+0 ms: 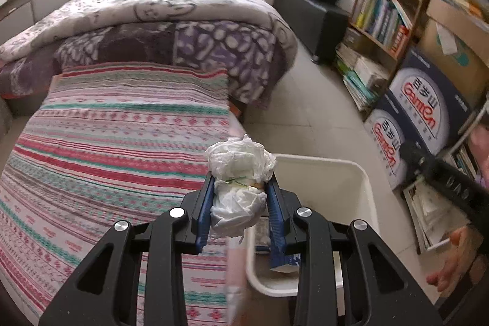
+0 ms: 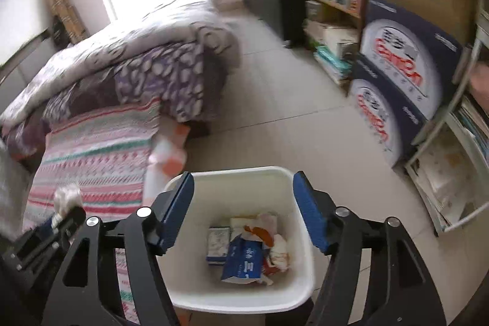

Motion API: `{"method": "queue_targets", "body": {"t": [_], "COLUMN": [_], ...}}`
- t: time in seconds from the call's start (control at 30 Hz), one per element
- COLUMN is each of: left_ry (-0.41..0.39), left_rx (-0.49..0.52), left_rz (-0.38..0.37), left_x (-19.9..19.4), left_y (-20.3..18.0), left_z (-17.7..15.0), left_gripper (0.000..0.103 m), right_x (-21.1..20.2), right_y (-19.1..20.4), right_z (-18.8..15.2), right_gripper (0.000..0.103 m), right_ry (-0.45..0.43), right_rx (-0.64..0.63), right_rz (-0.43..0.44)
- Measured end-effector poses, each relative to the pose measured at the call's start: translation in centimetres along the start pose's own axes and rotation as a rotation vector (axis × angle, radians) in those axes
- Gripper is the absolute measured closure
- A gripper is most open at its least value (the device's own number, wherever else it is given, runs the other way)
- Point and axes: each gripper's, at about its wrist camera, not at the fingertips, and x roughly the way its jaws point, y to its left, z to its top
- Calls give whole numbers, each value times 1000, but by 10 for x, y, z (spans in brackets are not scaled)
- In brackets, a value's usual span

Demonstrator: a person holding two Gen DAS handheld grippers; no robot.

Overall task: Collect trash
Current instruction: 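Open right tool to drop the wrapper into the bin while left tool holds the bundle above it, then open left tool to drop the tissue bundle into the bin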

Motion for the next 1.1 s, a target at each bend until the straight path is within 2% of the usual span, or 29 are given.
{"method": "queue_targets", "body": {"t": [0.1,0.37,0.57,0.67,0.73,0.83,0.93,1.0,1.1], "left_ry": [25,89,78,65,54,21,-39,-107,-191], "left_rx": [13,41,70,86,90,79,77,67,38], "left_rz": [-28,-141,-166,-147,-139,-89,-18,53,128], "left_x": [8,26,18,10,4,-11,-28,-47,-70], "left_y": [-16,-61,-81,-79,-75,-62,-50,-39,-24], "left_z": [-2,-9,-16,-20,-23,-25,-27,-29,-33], "left_gripper": [71,67,50,37,35,26,22,15,9], "right_x": [-4,-18,-37,-45,-50,-57,-61,-63,-69], "right_y": [-22,-68,-79,-78,-75,-68,-54,-41,-23], "right_z": [3,2,-6,-12,-17,-25,-31,-35,-40], "right_gripper": [30,25,13,10,7,7,7,7,7], "right_ry": [-26,-77,-137,-158,-174,-194,-200,-198,-209], "right_rx": [47,141,142,143,141,138,113,91,60], "right_rz": [-34,-90,-137,-149,-161,-152,-145,-132,-114]}}
